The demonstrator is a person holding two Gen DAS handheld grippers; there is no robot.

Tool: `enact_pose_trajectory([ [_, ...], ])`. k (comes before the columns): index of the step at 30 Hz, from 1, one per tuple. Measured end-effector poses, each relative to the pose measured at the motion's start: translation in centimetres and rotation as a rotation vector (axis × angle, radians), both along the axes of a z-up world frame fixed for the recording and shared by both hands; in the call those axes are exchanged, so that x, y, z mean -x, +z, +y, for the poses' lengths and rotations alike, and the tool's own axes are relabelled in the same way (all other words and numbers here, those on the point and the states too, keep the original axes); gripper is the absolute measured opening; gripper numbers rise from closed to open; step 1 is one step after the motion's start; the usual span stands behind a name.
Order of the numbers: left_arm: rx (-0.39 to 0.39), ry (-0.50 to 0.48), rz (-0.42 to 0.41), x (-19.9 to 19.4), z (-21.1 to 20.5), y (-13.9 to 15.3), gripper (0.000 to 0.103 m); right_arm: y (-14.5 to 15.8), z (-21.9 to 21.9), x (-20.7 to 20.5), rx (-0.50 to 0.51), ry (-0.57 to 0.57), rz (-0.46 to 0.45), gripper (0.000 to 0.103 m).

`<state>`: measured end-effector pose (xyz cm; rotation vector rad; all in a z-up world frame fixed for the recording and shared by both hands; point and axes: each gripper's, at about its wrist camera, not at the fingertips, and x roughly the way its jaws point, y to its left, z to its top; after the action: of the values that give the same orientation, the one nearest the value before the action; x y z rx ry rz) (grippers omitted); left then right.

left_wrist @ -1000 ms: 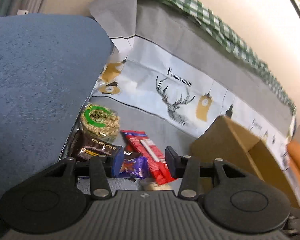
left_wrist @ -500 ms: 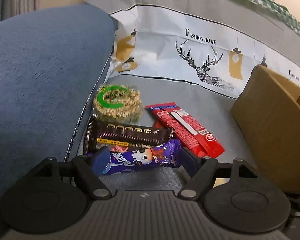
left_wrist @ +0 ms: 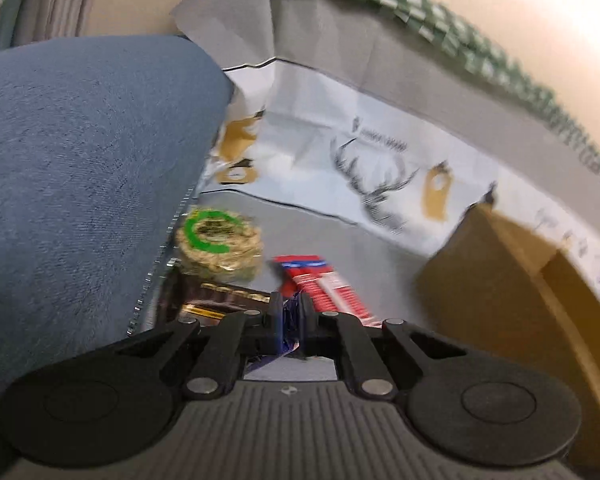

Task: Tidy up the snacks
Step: 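Grasp the cream cracker bar with the right tool while the left tool reaches the purple candy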

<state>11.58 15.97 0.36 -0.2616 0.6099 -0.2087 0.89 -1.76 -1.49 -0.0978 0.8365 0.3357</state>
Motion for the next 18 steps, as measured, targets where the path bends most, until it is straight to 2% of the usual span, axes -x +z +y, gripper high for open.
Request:
enact_pose_trajectory([
  [4,0.024,0.009,0.053,0.7,0.1,0.5,0.007,0.2,-0.9,2.2,-0.010,0.010,-0.019,0.037],
  [9,0.068,0.029,0.077,2.2,0.4,1.5,0.007,-0.2,-1.6,3.4,-0.040,0.008,-0.041,0.037],
  [15,0.164,-0.138,0.120,4.3,-0.3,2.4,0.007,-0.2,-1.5,3.6,-0.055,0.025,-0.064,0.037],
  [16,0.161,-0.159,0.135,4.5,-0.7,2.4,0.009,-0.2,-1.6,3.6,-0.061,0.027,-0.065,0.037],
  [18,0.121,-0.148,0.163,4.5,-1.4,2.2,0.023,-0.2,-1.7,3.5,-0.071,0.023,-0.058,0.038],
])
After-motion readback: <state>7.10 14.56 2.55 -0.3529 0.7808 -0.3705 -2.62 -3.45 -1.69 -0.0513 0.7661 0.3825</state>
